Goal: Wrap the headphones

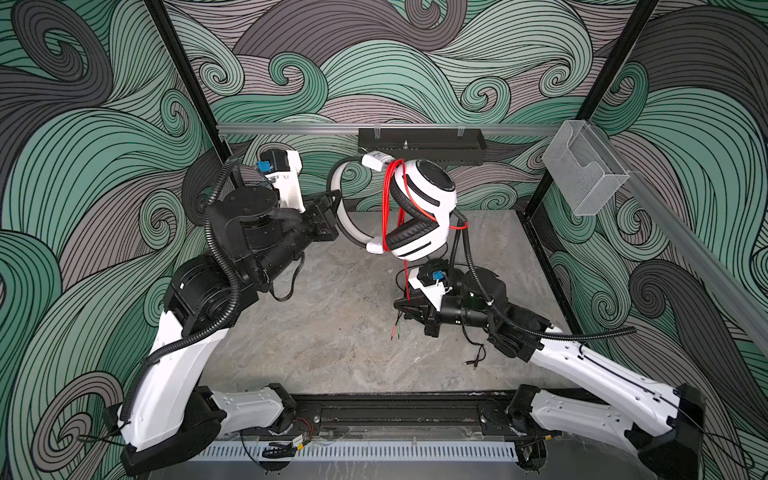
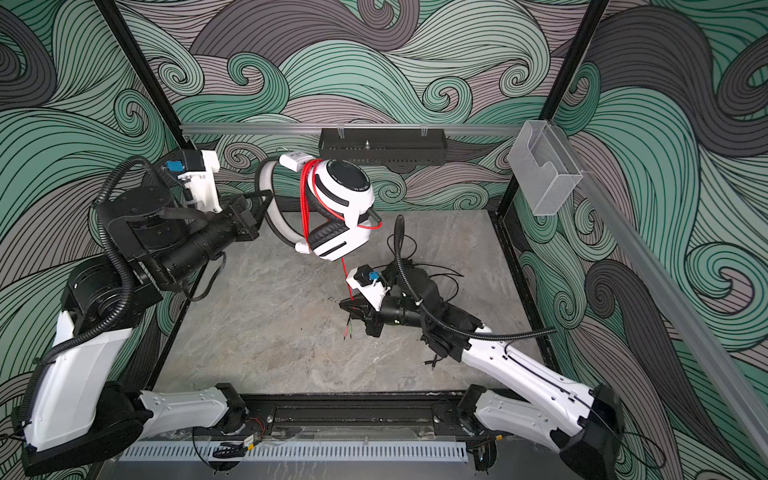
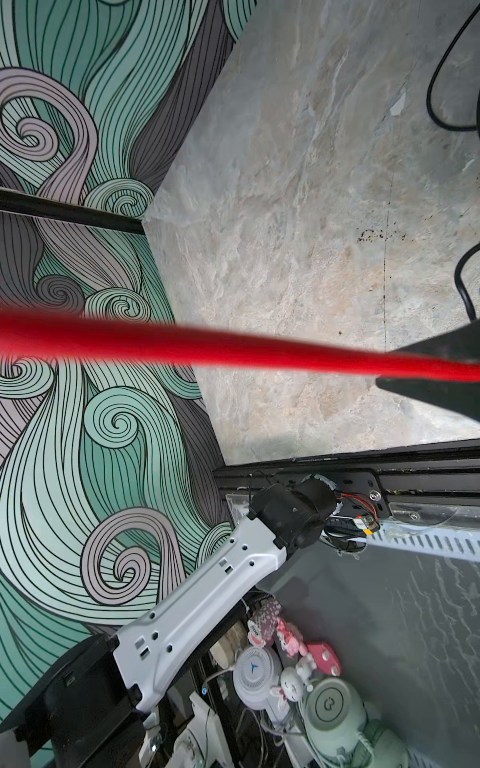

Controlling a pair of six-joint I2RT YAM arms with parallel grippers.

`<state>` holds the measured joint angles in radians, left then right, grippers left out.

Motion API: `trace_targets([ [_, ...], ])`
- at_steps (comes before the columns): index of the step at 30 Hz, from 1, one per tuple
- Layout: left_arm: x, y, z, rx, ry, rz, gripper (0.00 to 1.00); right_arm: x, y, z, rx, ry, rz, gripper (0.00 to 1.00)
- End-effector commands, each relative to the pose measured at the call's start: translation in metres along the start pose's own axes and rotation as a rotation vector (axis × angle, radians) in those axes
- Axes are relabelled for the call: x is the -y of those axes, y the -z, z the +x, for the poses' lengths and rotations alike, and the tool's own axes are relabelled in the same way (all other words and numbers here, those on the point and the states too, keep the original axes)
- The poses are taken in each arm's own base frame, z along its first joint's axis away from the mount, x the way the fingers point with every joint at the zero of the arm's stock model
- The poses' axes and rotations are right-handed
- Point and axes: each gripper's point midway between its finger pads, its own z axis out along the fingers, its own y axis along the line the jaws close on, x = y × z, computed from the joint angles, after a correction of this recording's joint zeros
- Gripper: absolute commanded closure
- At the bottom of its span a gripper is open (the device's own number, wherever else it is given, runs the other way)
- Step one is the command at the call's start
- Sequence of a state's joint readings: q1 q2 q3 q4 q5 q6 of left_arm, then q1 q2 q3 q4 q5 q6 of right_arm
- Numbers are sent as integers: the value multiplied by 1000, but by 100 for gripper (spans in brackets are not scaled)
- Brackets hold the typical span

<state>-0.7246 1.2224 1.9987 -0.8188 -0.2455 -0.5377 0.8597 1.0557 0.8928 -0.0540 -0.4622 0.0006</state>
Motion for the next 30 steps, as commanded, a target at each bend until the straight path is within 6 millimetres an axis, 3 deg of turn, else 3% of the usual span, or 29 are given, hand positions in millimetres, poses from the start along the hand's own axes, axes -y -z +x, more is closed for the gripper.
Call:
trace_targets([
  [1,34,14,-27,57,142,164,100,-1,-6,-1,-6,-26,-59,97],
  [5,48,15,-20,24,133,209,100,5,-14,-4,-2,-32,-83,93],
  [8,55,15,-17,9,128,234,100,8,-19,-4,-3,-39,-92,84],
  [15,62,17,-22,15,126,256,100,20,-27,8,-13,-72,-83,70],
  [30,72,16,-29,26,144,298,100,30,-41,28,-45,-106,-91,69],
])
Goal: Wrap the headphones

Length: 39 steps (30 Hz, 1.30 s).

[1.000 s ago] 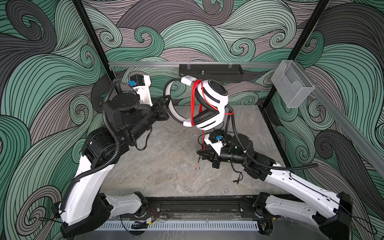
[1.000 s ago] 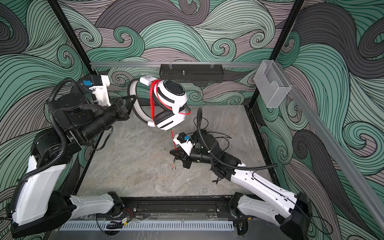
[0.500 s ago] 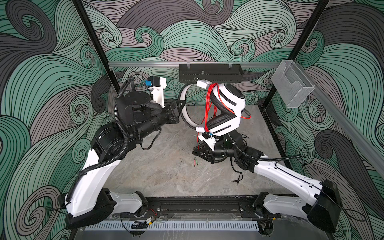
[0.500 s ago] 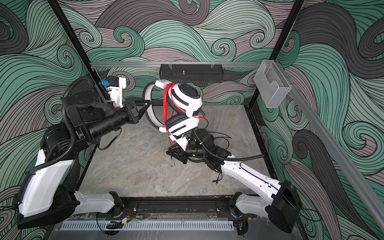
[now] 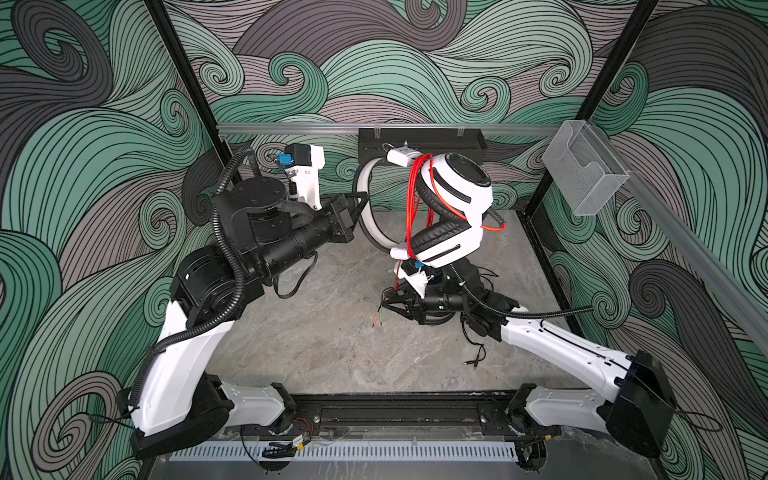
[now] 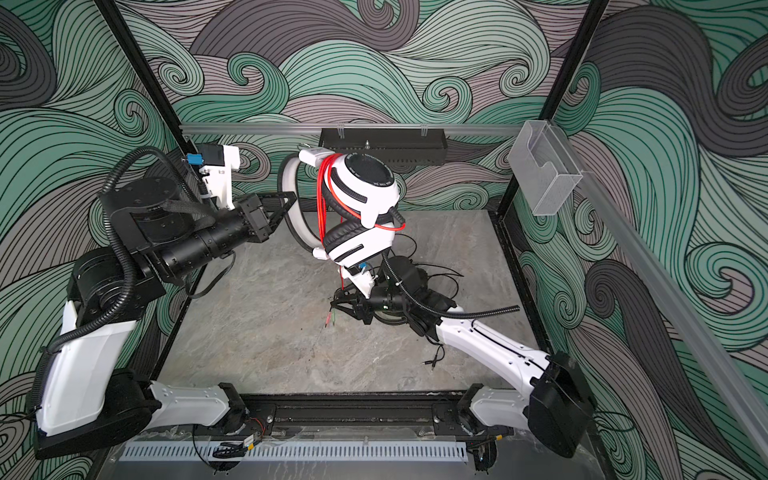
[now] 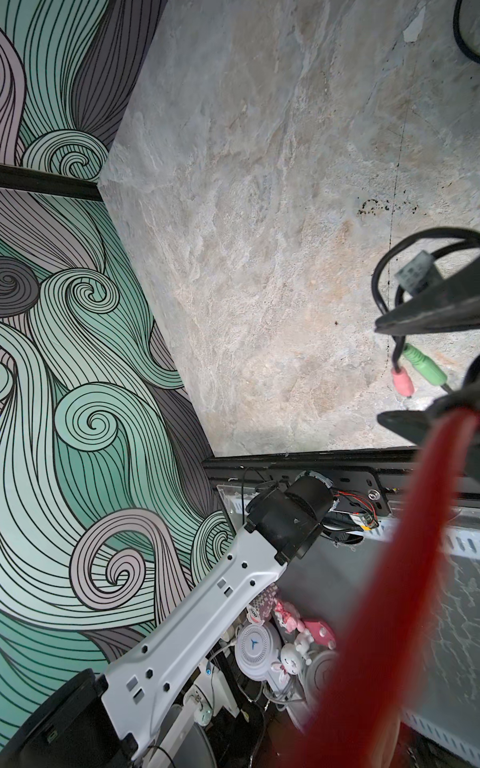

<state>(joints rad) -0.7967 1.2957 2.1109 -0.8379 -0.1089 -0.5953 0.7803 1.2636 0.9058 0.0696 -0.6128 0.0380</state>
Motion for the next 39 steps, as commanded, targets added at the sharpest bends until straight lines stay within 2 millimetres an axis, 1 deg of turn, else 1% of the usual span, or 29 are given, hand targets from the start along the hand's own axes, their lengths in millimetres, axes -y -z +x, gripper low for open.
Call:
trace_targets([
  [1,28,17,-36,125,76,121,100,1,-4,6,-2,-14,-21,69],
  [7,30,17,-38,134,87,128,100,3,-10,20,-37,-38,-35,70],
  [14,31,17,-39,141,100,139,100,3,-5,26,-48,-25,-17,68],
  [19,29,16,-37,136,110,134,100,3,-5,25,-42,-25,-15,81],
  [21,27,18,-37,145,116,130,100,3,-6,27,-46,-31,-22,89],
  [23,25,19,-38,154,122,121,100,1,-7,31,-53,-43,-33,97],
  [25,23,21,-38,163,127,119,100,-1,-10,39,-76,-55,-34,100],
  [27,23,23,-40,177,130,123,100,0,-10,47,-91,-72,-28,100],
  [30,24,25,-42,183,128,124,100,1,-6,53,-92,-80,-9,95],
  [33,23,28,-42,186,129,124,100,0,-2,55,-87,-78,-2,92],
  [39,23,24,-40,180,144,130,100,-4,-3,55,-81,-89,-26,87],
])
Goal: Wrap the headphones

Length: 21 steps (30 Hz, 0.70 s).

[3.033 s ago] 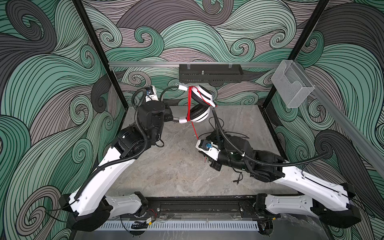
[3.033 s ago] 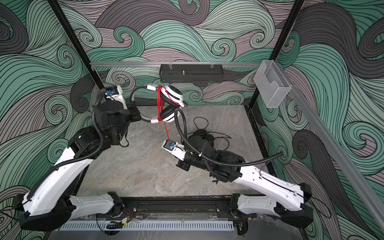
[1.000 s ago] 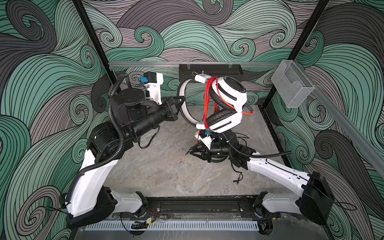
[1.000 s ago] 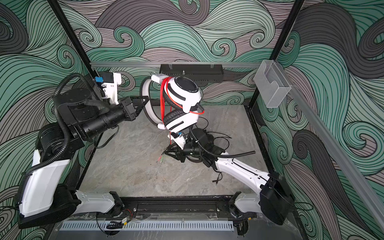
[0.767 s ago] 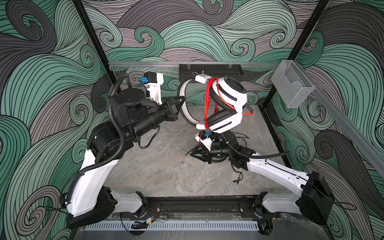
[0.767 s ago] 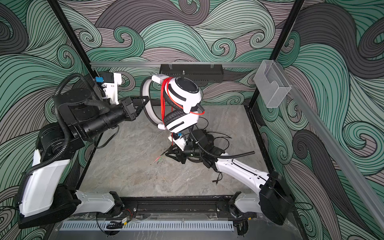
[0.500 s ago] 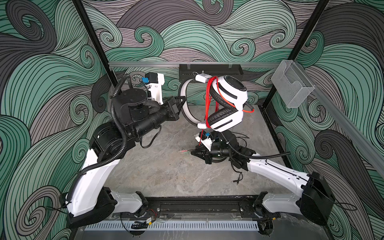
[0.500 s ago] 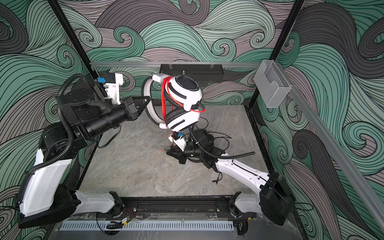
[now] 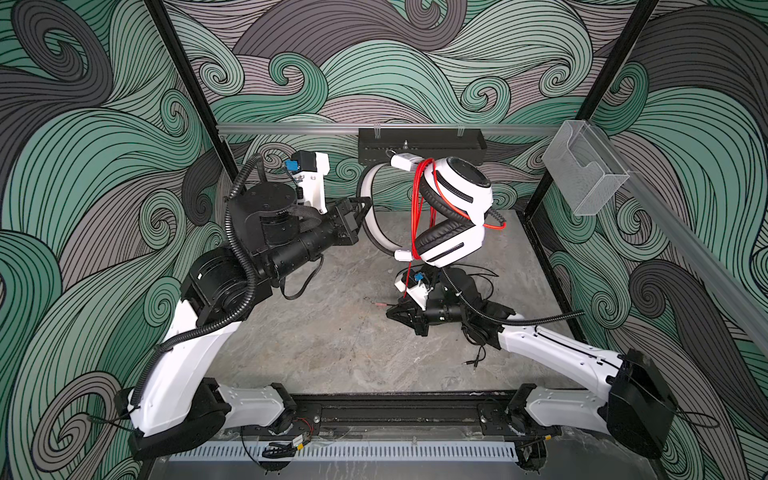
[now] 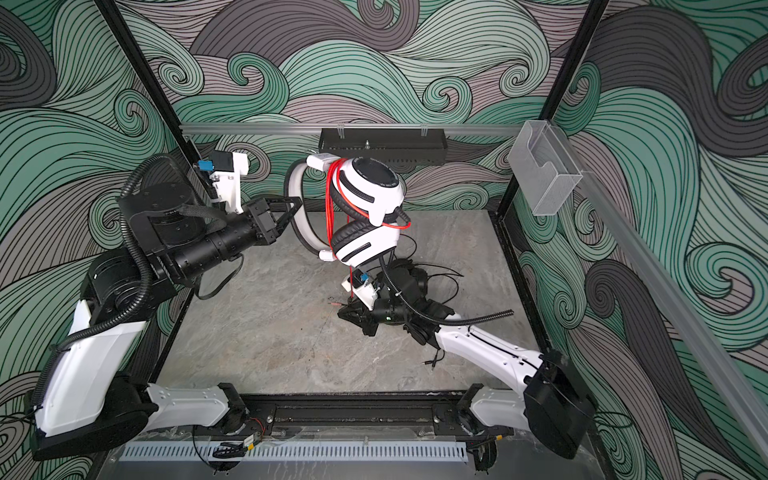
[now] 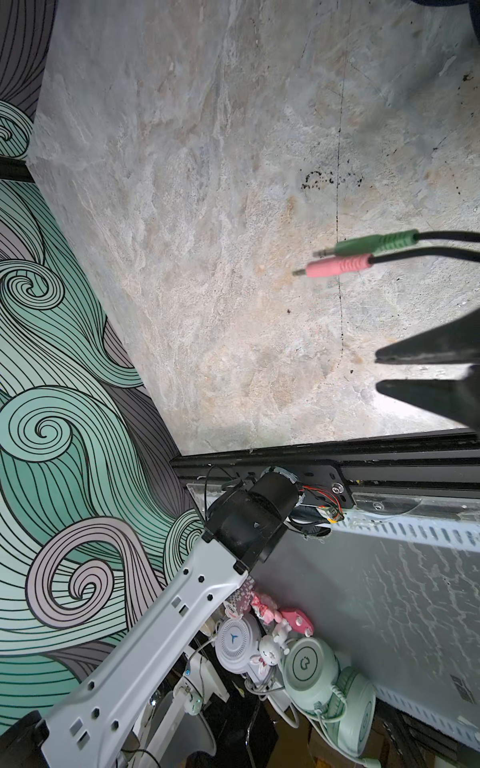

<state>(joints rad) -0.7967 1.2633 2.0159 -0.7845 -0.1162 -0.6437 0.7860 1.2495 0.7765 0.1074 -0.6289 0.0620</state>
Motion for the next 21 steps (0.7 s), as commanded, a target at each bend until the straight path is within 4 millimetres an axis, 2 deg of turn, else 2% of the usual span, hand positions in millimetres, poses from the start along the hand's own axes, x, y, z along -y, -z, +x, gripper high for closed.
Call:
trace_targets([
  [1,33,30,-47,176,100,148,100,-2,-1,7,-15,-22,-10,87],
  [11,31,32,-49,190,112,142,100,-2,-2,16,-34,-30,-14,84],
  [16,26,33,-49,198,117,125,100,1,1,20,-38,-28,8,90],
  [21,14,37,-51,228,129,75,100,3,5,25,-43,-28,40,95],
])
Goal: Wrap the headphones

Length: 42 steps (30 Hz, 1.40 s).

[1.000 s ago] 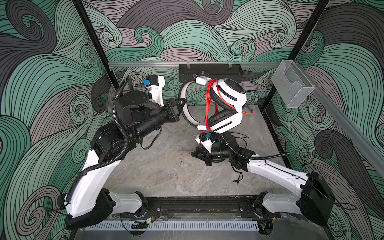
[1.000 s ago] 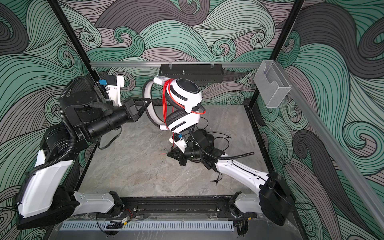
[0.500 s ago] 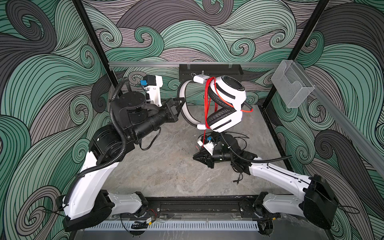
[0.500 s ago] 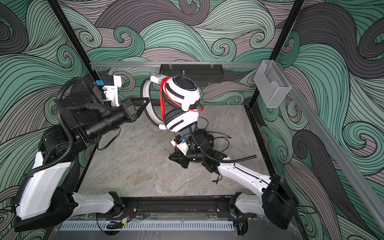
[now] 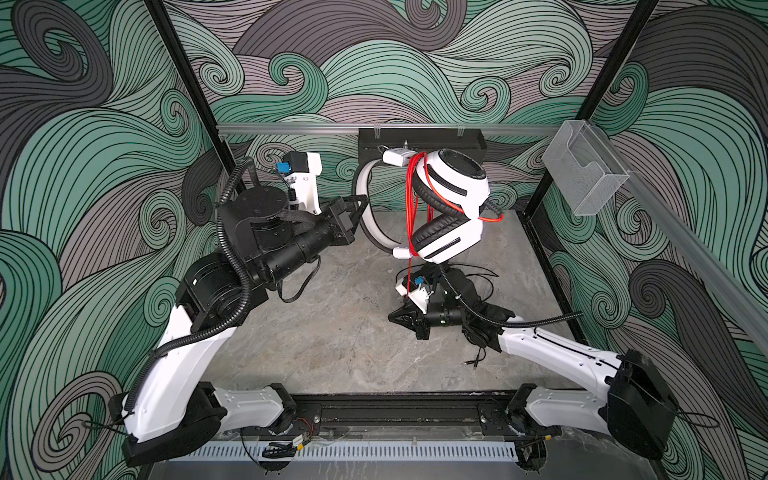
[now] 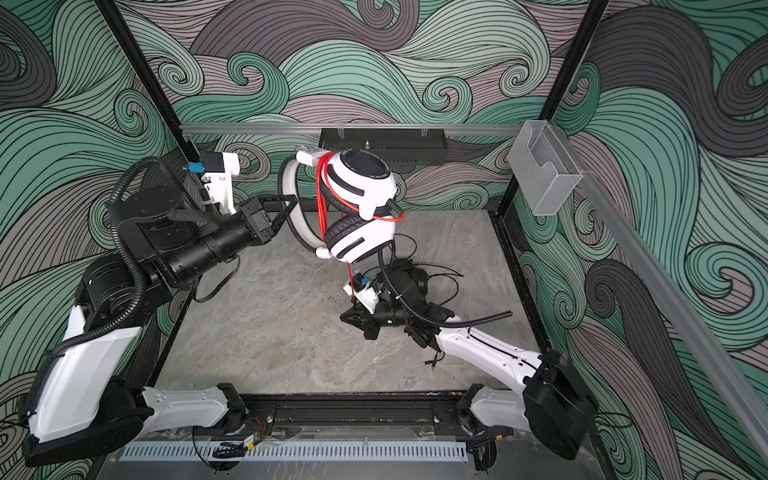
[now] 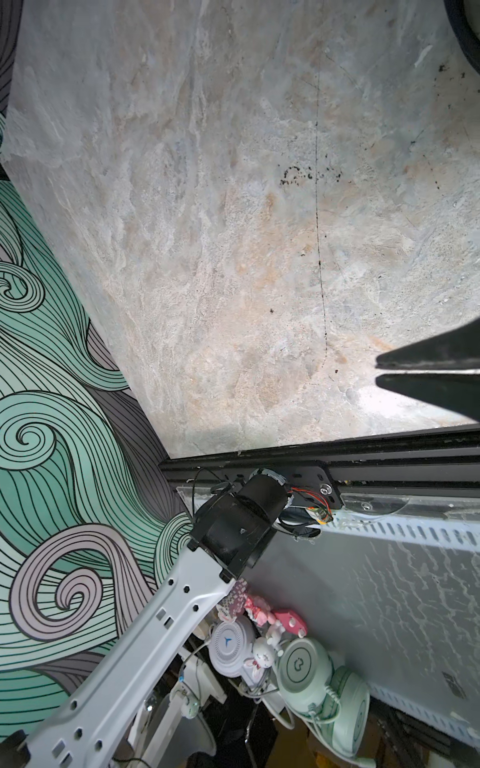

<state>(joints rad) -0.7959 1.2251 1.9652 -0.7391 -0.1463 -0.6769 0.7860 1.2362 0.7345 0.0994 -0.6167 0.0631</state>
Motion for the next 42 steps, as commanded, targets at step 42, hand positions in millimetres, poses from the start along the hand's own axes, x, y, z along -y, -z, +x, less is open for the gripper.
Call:
trace_targets([
  [42,-17,42,-42,199,55,-58,100,5,24,42,-47,-23,109,83],
])
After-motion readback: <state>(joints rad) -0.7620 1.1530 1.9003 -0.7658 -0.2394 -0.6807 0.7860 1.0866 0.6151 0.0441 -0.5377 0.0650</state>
